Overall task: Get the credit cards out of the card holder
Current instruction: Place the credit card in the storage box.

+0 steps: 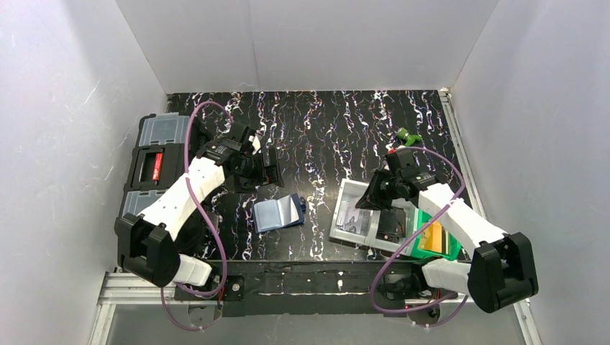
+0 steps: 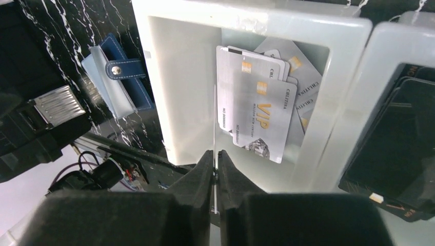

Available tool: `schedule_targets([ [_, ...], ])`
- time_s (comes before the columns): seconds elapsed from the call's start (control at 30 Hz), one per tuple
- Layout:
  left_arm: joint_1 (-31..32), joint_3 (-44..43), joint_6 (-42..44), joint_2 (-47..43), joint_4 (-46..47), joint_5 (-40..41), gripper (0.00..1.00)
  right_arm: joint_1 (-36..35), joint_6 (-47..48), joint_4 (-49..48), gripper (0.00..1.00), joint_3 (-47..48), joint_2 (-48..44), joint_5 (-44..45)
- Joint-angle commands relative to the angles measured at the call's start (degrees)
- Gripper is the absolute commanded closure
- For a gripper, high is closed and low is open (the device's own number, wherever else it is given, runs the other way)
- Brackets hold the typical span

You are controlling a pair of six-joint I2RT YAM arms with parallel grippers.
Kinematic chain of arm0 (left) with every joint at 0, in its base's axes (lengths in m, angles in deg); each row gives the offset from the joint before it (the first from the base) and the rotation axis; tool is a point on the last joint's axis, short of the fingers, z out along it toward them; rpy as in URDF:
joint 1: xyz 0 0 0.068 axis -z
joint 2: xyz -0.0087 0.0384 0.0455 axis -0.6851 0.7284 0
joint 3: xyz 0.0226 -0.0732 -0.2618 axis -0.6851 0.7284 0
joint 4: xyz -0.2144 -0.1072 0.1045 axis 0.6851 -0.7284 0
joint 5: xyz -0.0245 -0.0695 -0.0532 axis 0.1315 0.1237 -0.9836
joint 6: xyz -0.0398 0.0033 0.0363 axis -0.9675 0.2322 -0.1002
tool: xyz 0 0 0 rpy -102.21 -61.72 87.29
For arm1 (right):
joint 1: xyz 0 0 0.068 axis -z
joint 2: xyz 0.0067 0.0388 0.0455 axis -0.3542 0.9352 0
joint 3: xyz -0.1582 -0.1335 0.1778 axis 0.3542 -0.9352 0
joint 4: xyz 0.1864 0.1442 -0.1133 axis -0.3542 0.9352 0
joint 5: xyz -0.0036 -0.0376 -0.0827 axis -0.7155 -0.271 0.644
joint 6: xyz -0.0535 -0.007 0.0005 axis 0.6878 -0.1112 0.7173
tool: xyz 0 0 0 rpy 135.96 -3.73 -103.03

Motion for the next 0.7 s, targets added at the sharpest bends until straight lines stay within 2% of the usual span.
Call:
schedule_targets([
  [0.0,0.00,0.72,0.58,-3.20,-1.88,-0.80,0.02,0.18,1.35,-2.79,0.75,1.15,1.53,-1.86],
  [0.13,0.01,0.72,0.66,-3.45,-2.22,-0.76,0.02,0.18,1.66,-1.76,0.39,2.23,1.57,-1.88],
  [0.23,-0.01,0.81,0.56,-3.50,-2.32,-1.00,0.02,0.13,2.40,0.19,0.26,4.23,0.01,-0.60],
  [0.37,-0.01,0.57,-0.18,-3.39,-3.12,0.59,0.02,-2.04,4.32,4.61,0.23,9.31,-1.14,3.50],
  [0.47,-0.20,0.07,-1.95,-3.44,-5.74,6.36,0.02,-6.64,4.70,6.30,0.24,14.28,0.67,5.88],
  [0.53,-0.74,0.08,-2.98,-3.51,-7.02,9.16,0.02,-11.12,4.48,6.58,0.27,17.75,3.32,7.40],
  [0.67,-3.59,1.03,-3.92,-4.75,-8.83,10.57,0.02,-19.77,3.46,6.09,0.39,24.47,11.92,8.28],
])
